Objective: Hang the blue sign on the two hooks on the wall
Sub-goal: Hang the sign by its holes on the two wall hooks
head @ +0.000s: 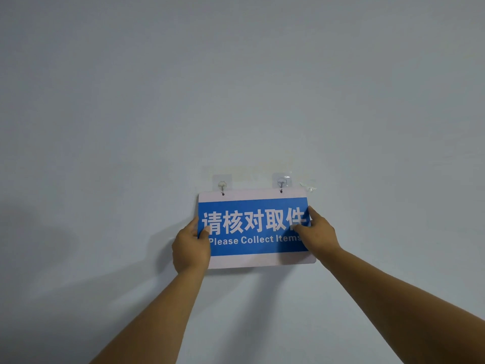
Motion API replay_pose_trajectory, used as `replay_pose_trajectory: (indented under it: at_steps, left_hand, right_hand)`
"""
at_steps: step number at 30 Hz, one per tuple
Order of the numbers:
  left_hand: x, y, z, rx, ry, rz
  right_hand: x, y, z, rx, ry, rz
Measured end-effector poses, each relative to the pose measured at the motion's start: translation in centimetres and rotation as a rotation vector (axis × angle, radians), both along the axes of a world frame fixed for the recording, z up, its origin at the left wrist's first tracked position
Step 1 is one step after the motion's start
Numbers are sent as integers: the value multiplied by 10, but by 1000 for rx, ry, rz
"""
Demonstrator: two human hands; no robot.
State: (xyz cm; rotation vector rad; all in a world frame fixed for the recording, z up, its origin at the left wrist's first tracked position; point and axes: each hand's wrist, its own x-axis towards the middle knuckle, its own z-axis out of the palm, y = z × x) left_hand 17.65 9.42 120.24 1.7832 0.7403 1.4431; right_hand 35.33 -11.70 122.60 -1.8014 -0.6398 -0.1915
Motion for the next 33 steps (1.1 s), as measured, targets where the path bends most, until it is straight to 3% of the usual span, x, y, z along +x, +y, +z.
replay_pose_trajectory:
  at_steps: [14,22,33]
  left_hand:
    - [16,10,-11,-12,-17,-11]
    - [20,22,-17,-130,-55,-80]
    - [18,14,-21,-179,-100,-132]
  right_hand:
    - [6,14,-18,-8,24,-16]
    - [10,16,-30,24,80,-44]
    - [13,15,-32,66,7,-72]
